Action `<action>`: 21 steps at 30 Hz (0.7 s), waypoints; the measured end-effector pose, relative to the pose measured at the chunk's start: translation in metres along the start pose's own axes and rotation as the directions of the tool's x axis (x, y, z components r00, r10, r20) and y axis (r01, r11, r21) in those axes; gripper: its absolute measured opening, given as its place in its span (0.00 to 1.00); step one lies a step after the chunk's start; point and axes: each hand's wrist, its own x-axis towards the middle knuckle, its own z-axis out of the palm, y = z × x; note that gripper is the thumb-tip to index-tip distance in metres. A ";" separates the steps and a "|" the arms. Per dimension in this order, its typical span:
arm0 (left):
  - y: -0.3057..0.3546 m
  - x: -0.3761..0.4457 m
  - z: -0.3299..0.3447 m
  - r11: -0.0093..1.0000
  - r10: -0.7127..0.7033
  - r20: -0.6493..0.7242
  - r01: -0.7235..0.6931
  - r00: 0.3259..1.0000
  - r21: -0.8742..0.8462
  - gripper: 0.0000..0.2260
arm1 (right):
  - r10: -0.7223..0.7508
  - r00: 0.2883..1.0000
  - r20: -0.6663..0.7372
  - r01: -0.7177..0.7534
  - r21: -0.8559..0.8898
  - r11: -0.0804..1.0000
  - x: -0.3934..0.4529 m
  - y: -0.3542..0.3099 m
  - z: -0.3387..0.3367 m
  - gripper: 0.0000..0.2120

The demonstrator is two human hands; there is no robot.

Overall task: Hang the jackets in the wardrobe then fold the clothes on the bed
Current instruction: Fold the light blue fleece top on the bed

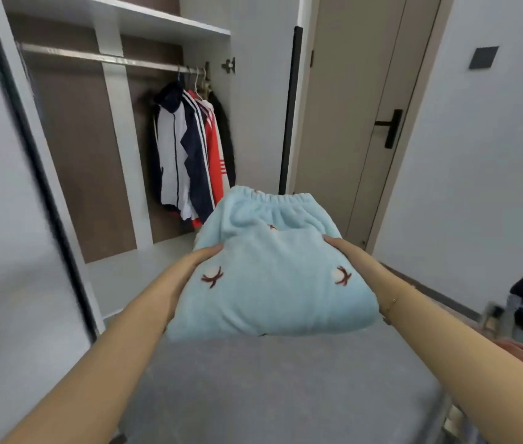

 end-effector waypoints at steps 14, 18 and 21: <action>0.225 0.242 -0.055 0.993 0.053 -0.124 -0.066 0.991 -0.102 0.47 | 0.056 0.998 0.002 -0.056 -0.101 0.993 0.274 -0.225 0.075 0.23; 0.346 0.269 -0.049 0.986 0.032 -0.078 -0.044 0.996 -0.161 0.28 | 0.014 0.999 -0.031 -0.020 -0.212 0.977 0.310 -0.349 0.109 0.24; 0.432 0.293 -0.046 0.984 0.077 -0.084 -0.089 0.994 -0.155 0.24 | -0.027 0.998 -0.049 0.012 -0.296 0.955 0.338 -0.433 0.132 0.24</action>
